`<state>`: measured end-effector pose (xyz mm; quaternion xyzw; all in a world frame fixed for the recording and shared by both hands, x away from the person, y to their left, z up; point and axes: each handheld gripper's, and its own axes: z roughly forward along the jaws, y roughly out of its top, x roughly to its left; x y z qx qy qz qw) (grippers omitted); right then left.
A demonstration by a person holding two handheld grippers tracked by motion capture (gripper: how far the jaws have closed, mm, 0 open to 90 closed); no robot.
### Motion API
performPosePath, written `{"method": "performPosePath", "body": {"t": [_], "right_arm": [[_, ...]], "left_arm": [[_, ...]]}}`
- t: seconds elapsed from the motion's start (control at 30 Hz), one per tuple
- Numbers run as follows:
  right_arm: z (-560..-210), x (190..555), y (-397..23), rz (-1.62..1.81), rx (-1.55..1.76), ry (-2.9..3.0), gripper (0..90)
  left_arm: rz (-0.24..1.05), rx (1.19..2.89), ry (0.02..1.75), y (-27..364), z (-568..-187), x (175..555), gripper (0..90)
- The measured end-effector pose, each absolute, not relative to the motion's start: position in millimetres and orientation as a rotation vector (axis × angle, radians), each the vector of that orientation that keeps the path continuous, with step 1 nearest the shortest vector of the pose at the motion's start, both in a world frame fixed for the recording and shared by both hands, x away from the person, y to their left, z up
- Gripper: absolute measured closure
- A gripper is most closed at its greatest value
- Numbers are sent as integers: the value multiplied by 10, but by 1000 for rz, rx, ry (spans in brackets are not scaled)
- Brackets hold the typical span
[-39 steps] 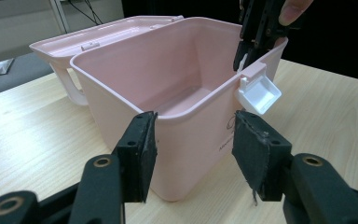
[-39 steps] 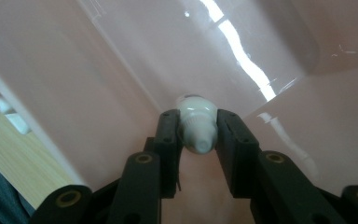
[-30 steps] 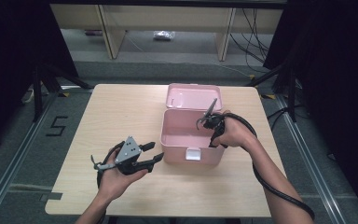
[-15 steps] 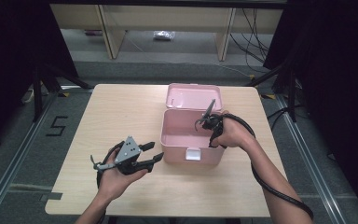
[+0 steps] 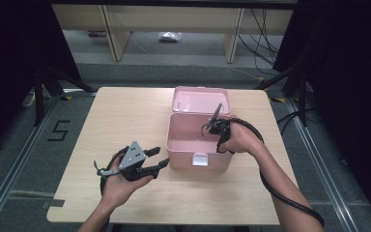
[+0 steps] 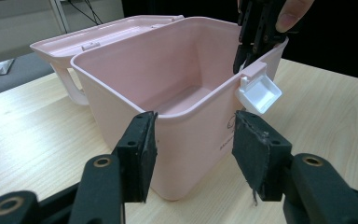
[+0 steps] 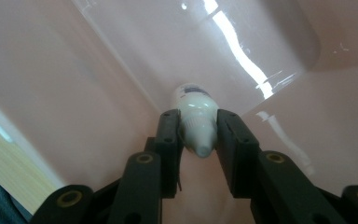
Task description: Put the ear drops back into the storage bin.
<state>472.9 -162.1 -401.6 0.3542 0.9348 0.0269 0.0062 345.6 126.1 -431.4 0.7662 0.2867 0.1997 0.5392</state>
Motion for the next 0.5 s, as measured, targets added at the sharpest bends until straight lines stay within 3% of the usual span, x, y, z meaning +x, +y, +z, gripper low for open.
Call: {"method": "performPosePath", "body": {"t": [0.5], "right_arm": [[-3991,4712,-1572,35,1196,2910,716]], "left_arm": [[475,1822,682,1263,-4316,3455,484]]}}
